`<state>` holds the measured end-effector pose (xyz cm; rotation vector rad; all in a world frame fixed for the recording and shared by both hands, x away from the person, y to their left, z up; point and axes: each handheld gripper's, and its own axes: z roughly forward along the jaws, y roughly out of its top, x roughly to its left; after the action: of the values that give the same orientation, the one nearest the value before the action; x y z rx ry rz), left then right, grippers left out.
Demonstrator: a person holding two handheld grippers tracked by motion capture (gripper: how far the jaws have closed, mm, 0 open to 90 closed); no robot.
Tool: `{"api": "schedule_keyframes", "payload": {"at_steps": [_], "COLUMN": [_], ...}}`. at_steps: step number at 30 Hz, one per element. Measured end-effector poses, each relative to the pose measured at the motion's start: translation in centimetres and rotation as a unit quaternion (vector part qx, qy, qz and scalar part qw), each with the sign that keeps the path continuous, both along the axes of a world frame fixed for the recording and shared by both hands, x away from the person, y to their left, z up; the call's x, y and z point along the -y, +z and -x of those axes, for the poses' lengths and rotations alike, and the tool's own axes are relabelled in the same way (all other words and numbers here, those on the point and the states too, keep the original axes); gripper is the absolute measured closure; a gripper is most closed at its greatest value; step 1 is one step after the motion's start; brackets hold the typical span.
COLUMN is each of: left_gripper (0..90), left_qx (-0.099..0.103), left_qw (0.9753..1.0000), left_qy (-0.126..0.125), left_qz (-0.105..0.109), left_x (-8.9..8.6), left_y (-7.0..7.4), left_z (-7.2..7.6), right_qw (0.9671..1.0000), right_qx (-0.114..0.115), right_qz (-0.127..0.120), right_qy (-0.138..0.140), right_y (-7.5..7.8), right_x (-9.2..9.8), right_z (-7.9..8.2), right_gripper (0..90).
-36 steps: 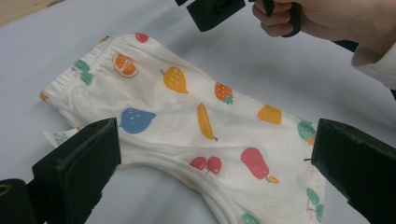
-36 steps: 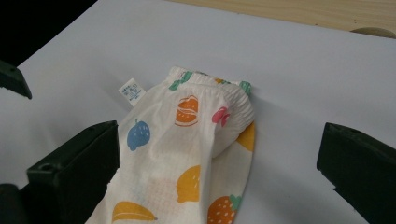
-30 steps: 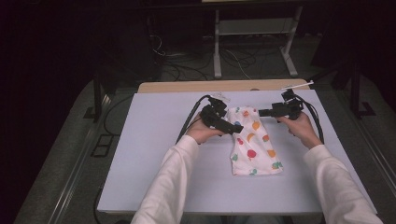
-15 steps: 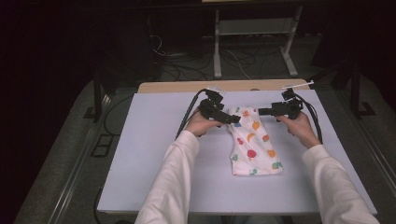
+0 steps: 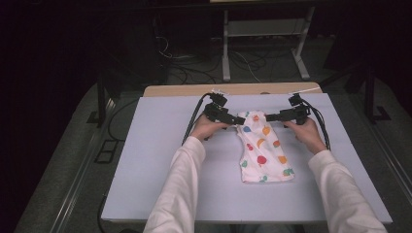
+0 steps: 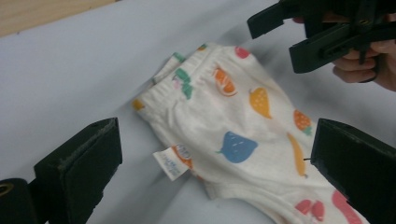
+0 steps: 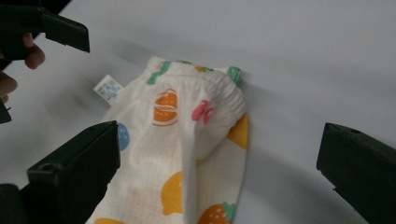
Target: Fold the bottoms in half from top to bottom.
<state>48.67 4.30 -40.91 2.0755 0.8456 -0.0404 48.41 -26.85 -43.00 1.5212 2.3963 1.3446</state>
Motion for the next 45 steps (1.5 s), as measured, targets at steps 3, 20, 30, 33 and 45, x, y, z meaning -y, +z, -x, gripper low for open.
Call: {"api": "schedule_keyframes", "payload": {"at_steps": [3, 20, 30, 33, 45], "left_gripper": [4.3, 14.2, 24.2, 30.9, 57.0], "left_qx": [-0.011, -0.060, -0.059, -0.060, -0.056], "left_qw": [0.9999, 0.9980, 0.9979, 0.9974, 0.9968], "left_qy": [0.004, 0.017, 0.027, 0.038, 0.055], "left_qz": [-0.008, -0.007, 0.007, 0.010, 0.012], "left_x": [0.0, 0.4, 0.6, 0.5, 0.8], "left_y": [-0.7, -3.5, -4.1, -4.2, -4.6], "left_z": [-0.4, -1.4, -1.6, -1.7, -1.8], "right_qw": [0.9998, 0.9990, 0.9990, 0.9992, 0.9987], "right_qx": [-0.012, -0.036, -0.039, -0.038, -0.048], "right_qz": [0.012, 0.022, 0.020, 0.014, -0.010], "right_qy": [-0.005, -0.014, -0.002, -0.002, -0.013], "right_y": [-0.3, -1.2, -2.0, -2.2, -2.8], "right_x": [0.0, -0.1, -0.5, -0.6, -0.9], "right_z": [-0.3, -0.9, -1.2, -1.2, -1.3], "right_gripper": [0.0, 30.3, 48.6, 52.0, 72.8]}}
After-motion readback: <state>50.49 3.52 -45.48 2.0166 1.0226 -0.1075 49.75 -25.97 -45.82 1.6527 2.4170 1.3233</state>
